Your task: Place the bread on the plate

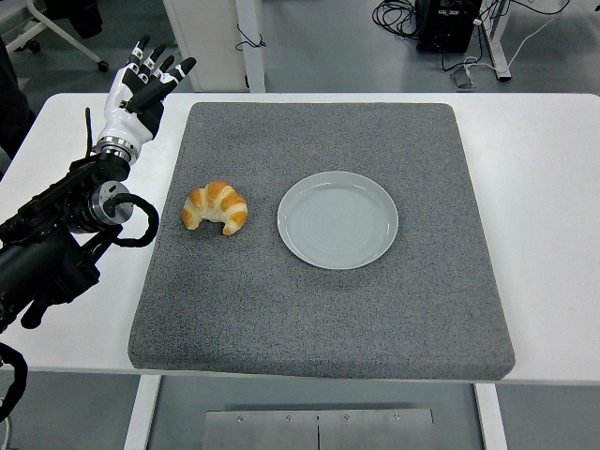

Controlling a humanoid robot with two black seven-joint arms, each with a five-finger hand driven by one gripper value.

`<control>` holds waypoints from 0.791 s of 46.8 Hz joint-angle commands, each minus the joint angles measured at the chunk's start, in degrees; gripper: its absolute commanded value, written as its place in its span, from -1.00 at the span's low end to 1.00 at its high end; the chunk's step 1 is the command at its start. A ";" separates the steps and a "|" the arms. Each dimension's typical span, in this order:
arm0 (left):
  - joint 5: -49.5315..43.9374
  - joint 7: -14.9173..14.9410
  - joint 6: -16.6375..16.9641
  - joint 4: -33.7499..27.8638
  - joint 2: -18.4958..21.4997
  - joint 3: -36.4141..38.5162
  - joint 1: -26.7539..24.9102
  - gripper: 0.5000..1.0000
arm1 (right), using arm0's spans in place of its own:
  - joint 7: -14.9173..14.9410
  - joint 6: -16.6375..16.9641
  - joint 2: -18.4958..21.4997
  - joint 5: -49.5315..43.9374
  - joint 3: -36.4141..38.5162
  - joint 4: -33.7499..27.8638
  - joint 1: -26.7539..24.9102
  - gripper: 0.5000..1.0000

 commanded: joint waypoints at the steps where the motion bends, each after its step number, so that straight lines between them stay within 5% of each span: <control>1: 1.53 0.52 -0.36 -0.22 0.46 1.72 -0.42 0.92 | 0.00 -0.01 0.00 0.00 0.00 0.00 0.00 1.00; 16: 6.72 0.44 -0.54 -0.66 4.94 6.12 -2.18 0.92 | 0.00 -0.01 0.00 0.00 0.00 0.00 0.00 1.00; 26: 10.67 0.00 -3.09 -8.13 12.23 11.75 -3.93 0.92 | 0.00 -0.01 0.00 0.00 0.00 0.00 0.00 1.00; 37: 24.91 1.05 -3.09 -9.89 13.29 11.84 -4.73 0.92 | 0.00 -0.01 0.00 0.00 0.00 0.00 0.00 1.00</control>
